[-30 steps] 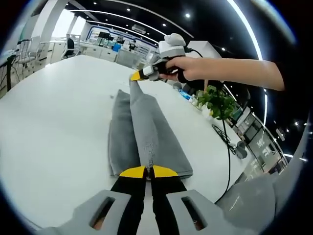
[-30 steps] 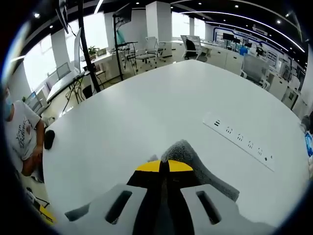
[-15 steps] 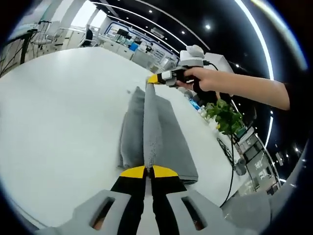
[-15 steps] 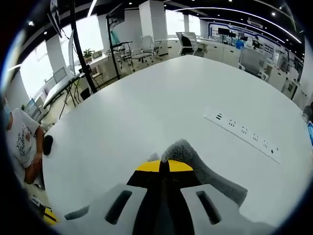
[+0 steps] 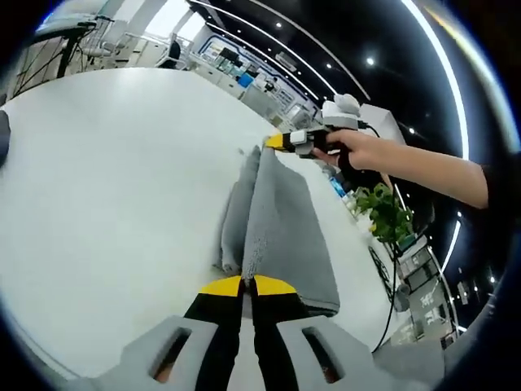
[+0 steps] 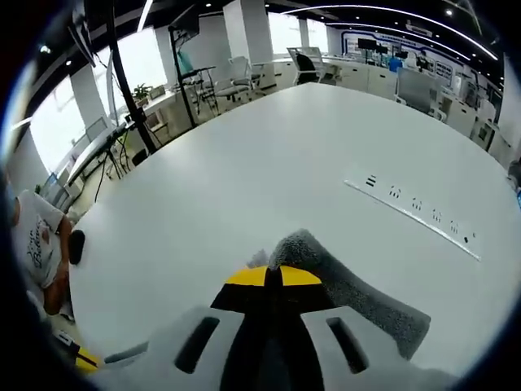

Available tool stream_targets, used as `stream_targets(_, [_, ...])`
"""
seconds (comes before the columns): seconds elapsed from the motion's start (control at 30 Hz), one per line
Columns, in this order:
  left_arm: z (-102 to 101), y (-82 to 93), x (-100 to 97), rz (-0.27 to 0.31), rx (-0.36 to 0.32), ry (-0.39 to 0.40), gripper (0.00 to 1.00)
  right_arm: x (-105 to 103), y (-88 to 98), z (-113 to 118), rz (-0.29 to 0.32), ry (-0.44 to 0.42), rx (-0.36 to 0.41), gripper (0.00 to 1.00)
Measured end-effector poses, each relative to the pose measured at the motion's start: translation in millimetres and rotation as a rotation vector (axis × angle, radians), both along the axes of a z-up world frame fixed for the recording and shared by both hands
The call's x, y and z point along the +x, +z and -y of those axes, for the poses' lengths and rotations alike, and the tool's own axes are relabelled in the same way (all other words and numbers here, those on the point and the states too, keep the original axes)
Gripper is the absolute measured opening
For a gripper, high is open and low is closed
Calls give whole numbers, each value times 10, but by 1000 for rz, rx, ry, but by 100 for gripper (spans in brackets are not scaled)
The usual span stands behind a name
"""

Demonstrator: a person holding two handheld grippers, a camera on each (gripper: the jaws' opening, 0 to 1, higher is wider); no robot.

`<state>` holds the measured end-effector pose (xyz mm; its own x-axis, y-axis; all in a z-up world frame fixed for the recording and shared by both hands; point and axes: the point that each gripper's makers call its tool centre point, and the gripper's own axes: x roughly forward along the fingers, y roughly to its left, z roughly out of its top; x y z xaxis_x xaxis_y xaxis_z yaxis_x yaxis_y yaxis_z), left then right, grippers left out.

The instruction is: Fold the towel on the table until its edges align and the towel forms a compact rectangular stack.

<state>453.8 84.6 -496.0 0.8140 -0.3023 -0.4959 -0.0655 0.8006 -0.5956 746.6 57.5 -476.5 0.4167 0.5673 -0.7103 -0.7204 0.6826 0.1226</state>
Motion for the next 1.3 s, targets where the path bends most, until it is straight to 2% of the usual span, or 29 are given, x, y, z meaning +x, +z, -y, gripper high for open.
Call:
stream_targets(0.23, [-52,-51,38,-14,-8,14,4,12,-95,0,-23,-8,5,1])
stream_targets(0.47, [-106,-130,49,-34,16,21,4,-9,-192,33,-34,-11,6,1])
stream_targets(0.6, [-120,-151,61,-37,40,25,4,0,-308,48,-11,8,-11,1])
stream_targets(0.67, [-140,-176,67,-41,41,32,4,32,-333,36,-14,-9,12,1])
stream_targets(0.9, [-125,-175,79,-49,61,28,4,17,-282,19,-4,16,-2,2])
stream_targets(1.1, [-137,-176,90,-51,104,-4,4,53,-261,-7,20,32,-12,3])
stream_targets(1.23, [-203,-52,116,-22,203,-3,8,66,-210,-11,37,43,6,6])
stream_targets(1.3, [-222,43,154,7,220,10,9,43,-196,-1,39,48,12,8])
